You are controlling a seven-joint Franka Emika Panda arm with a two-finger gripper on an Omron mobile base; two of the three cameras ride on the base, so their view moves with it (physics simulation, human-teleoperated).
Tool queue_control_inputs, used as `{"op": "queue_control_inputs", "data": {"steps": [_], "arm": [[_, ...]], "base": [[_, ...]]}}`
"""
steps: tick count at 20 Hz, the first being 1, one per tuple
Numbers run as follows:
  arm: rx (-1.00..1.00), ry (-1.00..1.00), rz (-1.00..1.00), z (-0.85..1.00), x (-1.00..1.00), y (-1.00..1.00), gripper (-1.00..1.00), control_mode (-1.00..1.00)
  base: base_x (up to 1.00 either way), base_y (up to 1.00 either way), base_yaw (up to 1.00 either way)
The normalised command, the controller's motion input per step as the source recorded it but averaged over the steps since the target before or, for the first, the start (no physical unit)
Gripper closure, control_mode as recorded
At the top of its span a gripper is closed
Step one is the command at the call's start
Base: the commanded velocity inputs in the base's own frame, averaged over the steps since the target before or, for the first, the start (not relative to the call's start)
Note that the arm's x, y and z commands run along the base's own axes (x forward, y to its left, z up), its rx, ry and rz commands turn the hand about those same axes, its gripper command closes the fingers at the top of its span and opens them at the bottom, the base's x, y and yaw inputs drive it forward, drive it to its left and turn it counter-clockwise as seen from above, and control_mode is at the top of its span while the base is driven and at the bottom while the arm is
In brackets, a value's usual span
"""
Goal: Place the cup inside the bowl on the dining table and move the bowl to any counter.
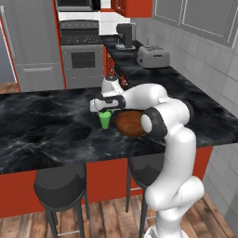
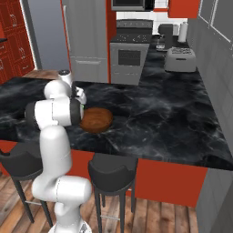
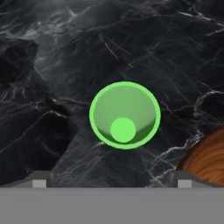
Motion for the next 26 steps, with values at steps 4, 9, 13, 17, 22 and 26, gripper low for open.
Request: {"op": "queue_control_inputs", "data": {"steps": [4, 9, 13, 17, 22, 26], "arm": [[0.00, 0.00, 0.00, -0.20, 0.18, 0.00, -1.00, -1.00], [0.00, 0.00, 0.00, -0.10, 0.10, 0.06, -1.00, -1.00], [0.00, 0.00, 0.00, 0.00, 0.09, 0.20, -1.00, -1.00], [0.00, 0.01, 0.00, 0.00, 0.14, 0.24, -1.00, -1.00], [0.00, 0.00, 0.00, -0.06, 0.42, 0.10, -1.00, -1.00], [-0.01, 0.01, 0.00, -0.13, 0.56, 0.00, -1.00, -1.00]], "base": [[0.00, 0.00, 0.00], [0.00, 0.00, 0.00], [0.00, 0.00, 0.00], [0.00, 0.00, 0.00], [0.00, 0.00, 0.00], [0.00, 0.00, 0.00]]}}
